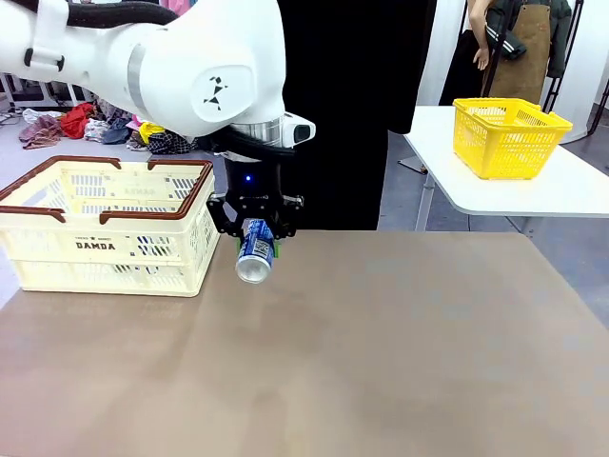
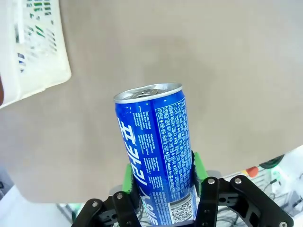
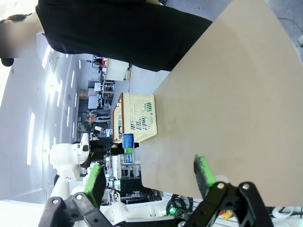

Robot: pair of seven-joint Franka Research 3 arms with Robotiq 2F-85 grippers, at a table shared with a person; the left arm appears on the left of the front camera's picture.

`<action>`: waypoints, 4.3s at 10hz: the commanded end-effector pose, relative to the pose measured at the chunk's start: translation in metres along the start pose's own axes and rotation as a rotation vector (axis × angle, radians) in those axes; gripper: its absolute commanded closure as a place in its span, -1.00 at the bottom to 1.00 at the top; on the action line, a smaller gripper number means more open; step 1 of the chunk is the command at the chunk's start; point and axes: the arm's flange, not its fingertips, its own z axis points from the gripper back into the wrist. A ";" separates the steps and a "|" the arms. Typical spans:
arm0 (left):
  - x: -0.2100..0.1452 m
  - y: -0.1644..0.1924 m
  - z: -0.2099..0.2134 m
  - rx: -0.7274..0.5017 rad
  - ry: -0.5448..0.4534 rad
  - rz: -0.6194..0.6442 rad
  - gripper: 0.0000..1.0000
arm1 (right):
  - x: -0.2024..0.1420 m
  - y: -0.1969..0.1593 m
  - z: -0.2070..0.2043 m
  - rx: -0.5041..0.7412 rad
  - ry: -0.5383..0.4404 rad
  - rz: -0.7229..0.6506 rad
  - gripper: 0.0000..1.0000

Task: Place the drinks into the Shopping basket.
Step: Pick up one drink and place it into the Shopping basket.

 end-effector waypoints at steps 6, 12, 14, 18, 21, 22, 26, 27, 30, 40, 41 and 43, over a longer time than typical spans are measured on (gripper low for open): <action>0.000 0.000 0.000 0.000 0.000 0.000 1.00 | 0.003 0.002 0.000 0.033 -0.012 0.026 -1.00; 0.060 0.203 0.125 -0.170 -0.067 -0.136 1.00 | 0.003 0.002 0.000 0.033 -0.012 0.026 -1.00; 0.098 0.309 0.132 -0.218 -0.078 0.038 1.00 | 0.003 0.002 0.000 0.033 -0.012 0.026 -1.00; 0.150 0.419 0.094 -0.157 -0.119 0.298 1.00 | 0.003 0.002 0.000 0.033 -0.012 0.026 -1.00; 0.150 0.440 0.072 -0.149 -0.110 0.309 1.00 | 0.003 0.002 0.000 0.033 -0.012 0.026 -1.00; 0.150 0.440 0.072 -0.149 -0.110 0.309 1.00 | 0.003 0.002 0.000 0.033 -0.012 0.026 -1.00; 0.156 0.438 0.067 -0.147 -0.102 0.326 1.00 | 0.003 0.002 0.000 0.033 -0.012 0.026 -1.00; 0.167 0.438 0.050 -0.121 -0.092 0.246 1.00 | 0.003 0.002 0.000 0.033 -0.012 0.026 -1.00; 0.162 0.453 -0.006 -0.139 -0.137 0.067 1.00 | 0.003 0.002 0.000 0.033 -0.012 0.026 -1.00; 0.177 0.449 -0.095 -0.121 -0.056 0.065 1.00 | 0.003 0.002 0.000 0.033 -0.012 0.026 -1.00; 0.180 0.448 -0.097 -0.112 -0.044 0.070 1.00 | 0.003 0.002 0.000 0.033 -0.012 0.026 -1.00; 0.183 0.451 -0.102 -0.092 -0.022 0.078 -0.48 | 0.003 0.002 0.000 0.033 -0.012 0.026 -1.00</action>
